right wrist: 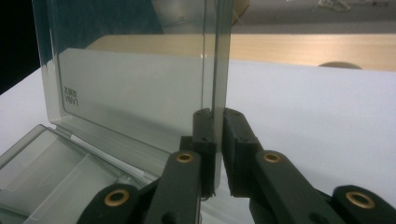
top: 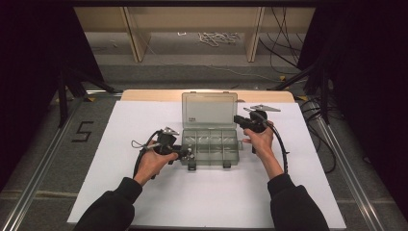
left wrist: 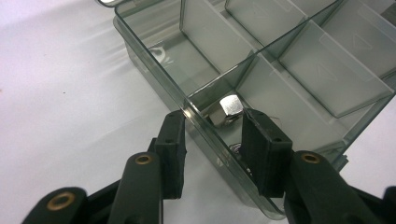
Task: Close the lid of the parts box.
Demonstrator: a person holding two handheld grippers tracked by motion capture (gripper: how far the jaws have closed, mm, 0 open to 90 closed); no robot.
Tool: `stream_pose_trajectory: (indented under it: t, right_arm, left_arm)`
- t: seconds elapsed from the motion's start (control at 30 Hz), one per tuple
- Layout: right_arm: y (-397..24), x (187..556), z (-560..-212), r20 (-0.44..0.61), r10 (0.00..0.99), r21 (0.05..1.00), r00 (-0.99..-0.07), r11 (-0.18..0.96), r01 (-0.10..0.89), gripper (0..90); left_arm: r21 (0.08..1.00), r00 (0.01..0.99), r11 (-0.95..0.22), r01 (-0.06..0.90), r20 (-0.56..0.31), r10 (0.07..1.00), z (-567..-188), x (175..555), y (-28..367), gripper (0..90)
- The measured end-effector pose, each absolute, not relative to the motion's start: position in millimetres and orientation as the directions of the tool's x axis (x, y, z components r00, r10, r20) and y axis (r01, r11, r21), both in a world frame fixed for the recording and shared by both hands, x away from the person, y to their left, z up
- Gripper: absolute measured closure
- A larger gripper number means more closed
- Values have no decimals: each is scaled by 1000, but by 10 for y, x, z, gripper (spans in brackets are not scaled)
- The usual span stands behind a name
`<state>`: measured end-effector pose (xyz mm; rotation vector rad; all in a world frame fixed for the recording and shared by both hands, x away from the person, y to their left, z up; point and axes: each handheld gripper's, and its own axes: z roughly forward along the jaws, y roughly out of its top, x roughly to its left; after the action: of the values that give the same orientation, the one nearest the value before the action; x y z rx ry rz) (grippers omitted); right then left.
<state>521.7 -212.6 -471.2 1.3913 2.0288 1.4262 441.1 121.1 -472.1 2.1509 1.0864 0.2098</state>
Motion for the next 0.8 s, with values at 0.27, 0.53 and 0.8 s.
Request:
stream_pose_trajectory:
  t: [0.27,0.53,0.8]
  right_arm:
    - [-2113,5173,-4756,226,833,879,-506,50,474,844]
    - [-2105,5115,-4791,191,842,900,-504,55,433,846]
    - [-2097,5081,-4818,175,840,916,-513,52,398,847]
  left_arm:
    - [655,634,-399,642,-162,756,-4718,4409,1212,601]
    - [661,634,-398,636,-154,758,-4719,4404,1206,601]
    - [661,638,-400,635,-155,755,-4721,4404,1206,599]
